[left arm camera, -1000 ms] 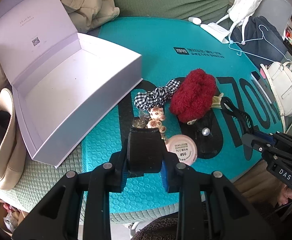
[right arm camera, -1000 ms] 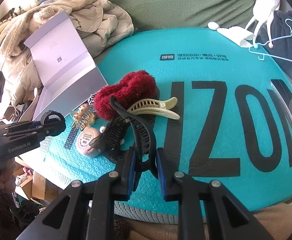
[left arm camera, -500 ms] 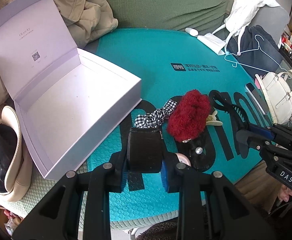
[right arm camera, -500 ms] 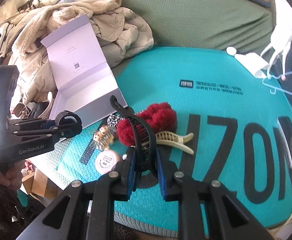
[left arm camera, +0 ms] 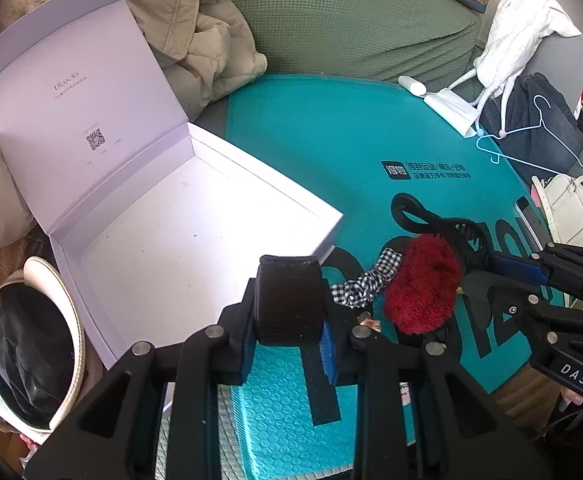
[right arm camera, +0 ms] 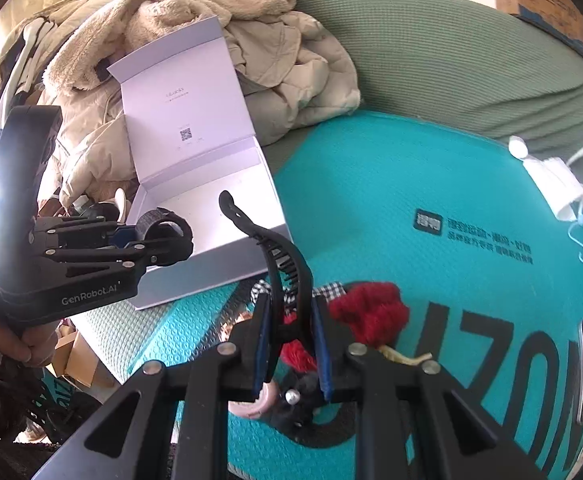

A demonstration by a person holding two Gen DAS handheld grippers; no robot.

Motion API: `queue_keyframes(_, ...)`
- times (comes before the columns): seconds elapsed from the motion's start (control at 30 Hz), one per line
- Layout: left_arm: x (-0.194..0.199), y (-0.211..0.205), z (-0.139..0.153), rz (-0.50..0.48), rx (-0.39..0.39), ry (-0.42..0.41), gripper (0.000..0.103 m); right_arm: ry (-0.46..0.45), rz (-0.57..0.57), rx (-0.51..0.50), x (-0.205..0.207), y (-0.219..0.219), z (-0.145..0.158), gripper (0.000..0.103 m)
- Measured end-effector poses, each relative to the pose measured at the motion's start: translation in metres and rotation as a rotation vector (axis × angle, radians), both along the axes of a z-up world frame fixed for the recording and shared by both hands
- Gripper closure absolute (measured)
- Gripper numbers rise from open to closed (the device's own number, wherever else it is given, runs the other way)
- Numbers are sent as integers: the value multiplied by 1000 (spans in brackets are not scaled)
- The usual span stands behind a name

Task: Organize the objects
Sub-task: 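Carry the black hair tie and black claw clip with both tools into the white box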

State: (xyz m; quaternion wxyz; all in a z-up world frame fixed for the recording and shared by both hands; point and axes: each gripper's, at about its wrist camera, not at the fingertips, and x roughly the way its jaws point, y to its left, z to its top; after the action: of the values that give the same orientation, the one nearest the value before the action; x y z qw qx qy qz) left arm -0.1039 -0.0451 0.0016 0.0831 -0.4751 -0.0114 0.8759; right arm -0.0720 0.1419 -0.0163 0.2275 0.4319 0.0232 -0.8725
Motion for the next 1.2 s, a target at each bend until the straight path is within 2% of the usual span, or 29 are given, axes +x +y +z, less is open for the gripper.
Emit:
queue_keyframes(0.37, -37, -40, -4, 42, -28, 2, 79, 2, 85, 14, -41, -38, 3, 83)
queue_keyframes(0.7, -61, -72, -5, 74, -88, 15, 79, 11, 164, 8, -73, -72, 7, 83)
queue_keyframes(1.03, -84, -95, -11, 101, -134, 6, 79, -31, 197, -25, -103, -102, -3, 83)
queue_keyframes(1.2, -96, -110, -25, 136, -137, -26, 79, -37, 226, -49, -121, -118, -11, 83)
